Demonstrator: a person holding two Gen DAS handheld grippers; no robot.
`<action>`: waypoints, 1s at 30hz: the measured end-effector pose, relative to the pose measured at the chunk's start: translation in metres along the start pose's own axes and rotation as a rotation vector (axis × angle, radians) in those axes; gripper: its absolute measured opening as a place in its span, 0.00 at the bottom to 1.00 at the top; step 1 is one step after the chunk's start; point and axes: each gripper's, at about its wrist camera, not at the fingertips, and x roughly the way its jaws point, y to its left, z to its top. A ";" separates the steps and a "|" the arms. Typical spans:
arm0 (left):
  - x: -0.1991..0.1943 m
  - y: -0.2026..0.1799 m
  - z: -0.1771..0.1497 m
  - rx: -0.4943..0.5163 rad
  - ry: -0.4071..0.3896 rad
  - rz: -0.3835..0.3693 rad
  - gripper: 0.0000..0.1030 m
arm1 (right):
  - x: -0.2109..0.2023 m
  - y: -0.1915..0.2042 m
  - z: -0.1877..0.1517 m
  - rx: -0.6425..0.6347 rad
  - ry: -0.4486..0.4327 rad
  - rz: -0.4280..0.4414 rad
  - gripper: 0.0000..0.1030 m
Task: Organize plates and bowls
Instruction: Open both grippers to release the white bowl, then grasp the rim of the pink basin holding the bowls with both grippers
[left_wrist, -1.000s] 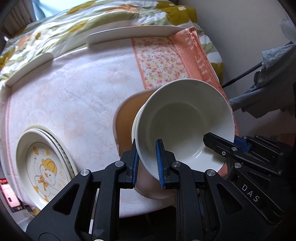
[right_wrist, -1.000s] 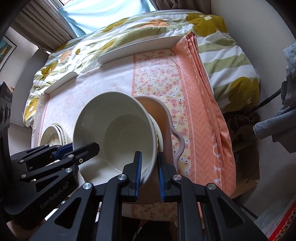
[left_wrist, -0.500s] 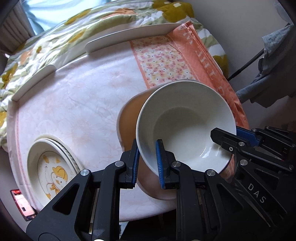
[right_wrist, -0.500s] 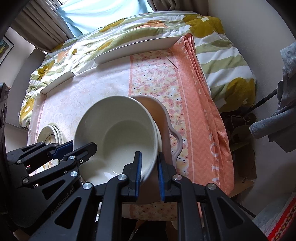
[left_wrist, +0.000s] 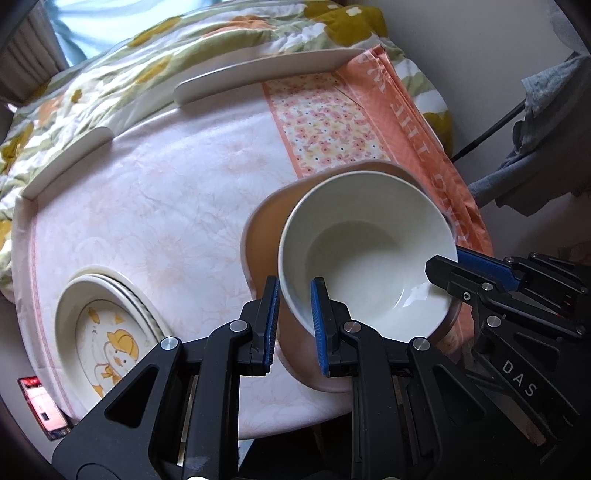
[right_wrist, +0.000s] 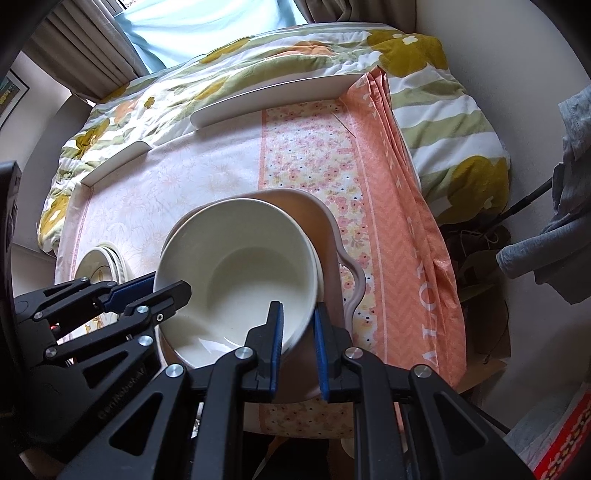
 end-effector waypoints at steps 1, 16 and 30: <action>-0.009 0.004 0.001 -0.005 -0.021 -0.002 0.15 | -0.004 -0.001 0.000 0.001 -0.006 0.005 0.14; -0.107 0.048 -0.016 -0.003 -0.354 0.047 0.93 | -0.092 0.010 -0.014 -0.157 -0.328 0.022 1.00; -0.019 0.046 -0.056 -0.012 -0.199 -0.021 0.96 | -0.030 -0.034 -0.029 -0.114 -0.118 -0.151 1.00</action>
